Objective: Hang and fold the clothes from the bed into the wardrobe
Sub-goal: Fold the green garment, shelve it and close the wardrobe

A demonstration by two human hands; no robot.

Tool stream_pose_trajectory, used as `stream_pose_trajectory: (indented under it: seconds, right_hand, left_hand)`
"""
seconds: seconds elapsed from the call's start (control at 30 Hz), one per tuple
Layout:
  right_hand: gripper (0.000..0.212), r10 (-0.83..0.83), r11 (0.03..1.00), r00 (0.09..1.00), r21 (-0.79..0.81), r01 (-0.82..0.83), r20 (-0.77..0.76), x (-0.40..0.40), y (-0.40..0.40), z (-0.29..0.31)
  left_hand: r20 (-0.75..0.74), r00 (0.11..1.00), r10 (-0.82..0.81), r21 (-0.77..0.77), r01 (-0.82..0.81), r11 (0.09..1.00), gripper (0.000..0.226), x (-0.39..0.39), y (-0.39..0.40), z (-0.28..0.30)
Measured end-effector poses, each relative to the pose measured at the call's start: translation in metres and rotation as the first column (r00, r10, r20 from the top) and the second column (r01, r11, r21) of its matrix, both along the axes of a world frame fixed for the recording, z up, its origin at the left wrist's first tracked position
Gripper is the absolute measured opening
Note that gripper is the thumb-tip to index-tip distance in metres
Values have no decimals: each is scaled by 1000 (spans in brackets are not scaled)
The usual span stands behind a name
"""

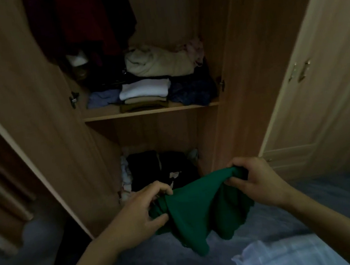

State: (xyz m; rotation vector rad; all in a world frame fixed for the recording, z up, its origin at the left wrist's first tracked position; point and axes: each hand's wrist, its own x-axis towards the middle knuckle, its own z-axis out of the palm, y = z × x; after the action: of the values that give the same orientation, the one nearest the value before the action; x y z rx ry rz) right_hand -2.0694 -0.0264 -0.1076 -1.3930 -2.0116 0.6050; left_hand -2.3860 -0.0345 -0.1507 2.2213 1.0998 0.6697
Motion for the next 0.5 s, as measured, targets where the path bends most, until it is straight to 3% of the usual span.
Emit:
stream_pose_trajectory:
  seconds: [0.33, 0.5]
  right_hand:
    - [14, -14, 994, 999, -107, 20, 50, -68, 93, -17]
    - [11, 37, 985, 996, -173, -22, 87, -80, 161, -24]
  left_hand:
    - [141, 984, 107, -17, -106, 994, 41, -40, 64, -56]
    - [92, 979, 180, -94, -171, 981, 60, -43, 121, -75]
